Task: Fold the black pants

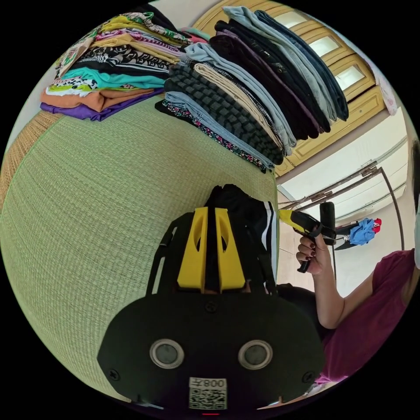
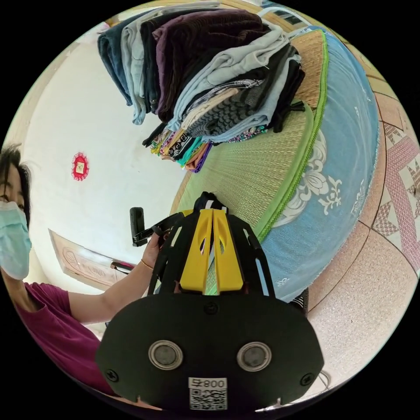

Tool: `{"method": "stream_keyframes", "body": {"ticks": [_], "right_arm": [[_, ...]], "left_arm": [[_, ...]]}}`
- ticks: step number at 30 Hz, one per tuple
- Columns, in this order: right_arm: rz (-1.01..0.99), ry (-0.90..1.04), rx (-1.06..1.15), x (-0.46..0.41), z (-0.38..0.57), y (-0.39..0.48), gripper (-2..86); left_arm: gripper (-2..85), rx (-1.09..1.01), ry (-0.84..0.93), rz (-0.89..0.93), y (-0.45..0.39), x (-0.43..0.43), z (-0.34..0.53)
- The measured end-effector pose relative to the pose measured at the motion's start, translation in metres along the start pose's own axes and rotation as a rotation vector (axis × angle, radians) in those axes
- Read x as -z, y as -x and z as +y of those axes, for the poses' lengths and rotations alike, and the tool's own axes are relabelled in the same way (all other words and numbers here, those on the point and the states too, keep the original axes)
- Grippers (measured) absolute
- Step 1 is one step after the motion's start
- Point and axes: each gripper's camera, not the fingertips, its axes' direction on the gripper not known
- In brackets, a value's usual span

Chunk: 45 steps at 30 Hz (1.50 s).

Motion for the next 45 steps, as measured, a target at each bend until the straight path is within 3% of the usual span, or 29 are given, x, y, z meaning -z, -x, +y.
{"method": "stream_keyframes", "body": {"ticks": [5, 10, 12, 18, 30, 33, 38, 45], "right_arm": [[0.067, 0.133, 0.138, -0.056, 0.003, 0.043, 0.0], [0.274, 0.214, 0.207, -0.101, 0.011, 0.07, 0.0], [0.33, 0.249, 0.212, -0.117, 0.015, 0.074, 0.0], [0.347, 0.228, 0.201, -0.143, 0.028, 0.088, 0.0], [0.218, 0.105, 0.385, -0.189, 0.081, 0.168, 0.4], [0.059, 0.222, 0.487, -0.234, 0.101, 0.202, 1.2], [-0.184, 0.637, 0.642, -0.379, 0.176, 0.29, 4.1], [-0.204, 0.973, 0.868, -0.523, 0.271, 0.383, 6.7]], "left_arm": [[1.3, -0.039, -0.046, 0.027, -0.017, 0.043, 0.035], [0.3, -0.007, 0.158, -0.08, -0.014, 0.036, 0.083], [0.2, 0.048, 0.099, -0.042, -0.009, 0.052, 0.099], [0.1, 0.148, -0.061, 0.009, -0.013, 0.14, 0.179], [0.1, 0.602, -0.1, -0.15, 0.008, 0.317, 0.426], [0.1, 0.688, -0.103, -0.208, 0.012, 0.355, 0.479], [0.1, 0.754, -0.125, -0.172, 0.008, 0.391, 0.541], [0.3, 0.742, -0.199, -0.133, -0.006, 0.435, 0.588]]}}
